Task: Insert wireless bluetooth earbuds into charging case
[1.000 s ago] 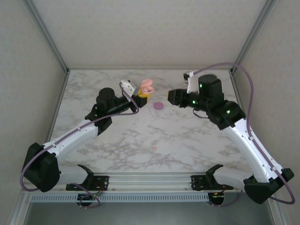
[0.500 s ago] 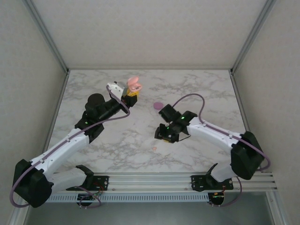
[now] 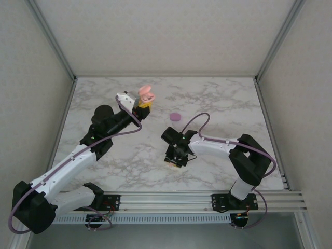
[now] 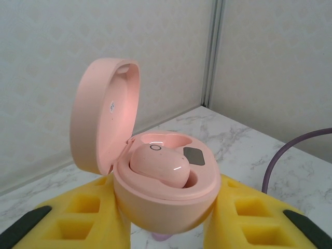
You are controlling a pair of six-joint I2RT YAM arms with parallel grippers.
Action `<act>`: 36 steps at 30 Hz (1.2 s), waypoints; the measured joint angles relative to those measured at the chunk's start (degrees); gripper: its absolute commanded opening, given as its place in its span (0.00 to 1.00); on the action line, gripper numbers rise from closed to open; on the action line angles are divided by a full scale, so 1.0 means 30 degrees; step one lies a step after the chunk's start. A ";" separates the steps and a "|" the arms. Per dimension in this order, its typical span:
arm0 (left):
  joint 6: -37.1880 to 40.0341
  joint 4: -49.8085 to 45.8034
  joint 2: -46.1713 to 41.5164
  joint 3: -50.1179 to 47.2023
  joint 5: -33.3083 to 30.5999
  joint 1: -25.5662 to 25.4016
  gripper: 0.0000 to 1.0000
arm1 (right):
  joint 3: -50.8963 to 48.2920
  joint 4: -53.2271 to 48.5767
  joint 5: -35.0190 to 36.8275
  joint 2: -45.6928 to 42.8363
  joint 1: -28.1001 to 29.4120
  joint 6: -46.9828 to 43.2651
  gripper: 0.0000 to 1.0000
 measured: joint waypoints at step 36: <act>0.0058 -0.0546 -0.0007 0.0000 0.0583 0.0095 0.25 | 0.2659 -0.2849 0.1275 0.2514 0.0007 -0.2142 0.26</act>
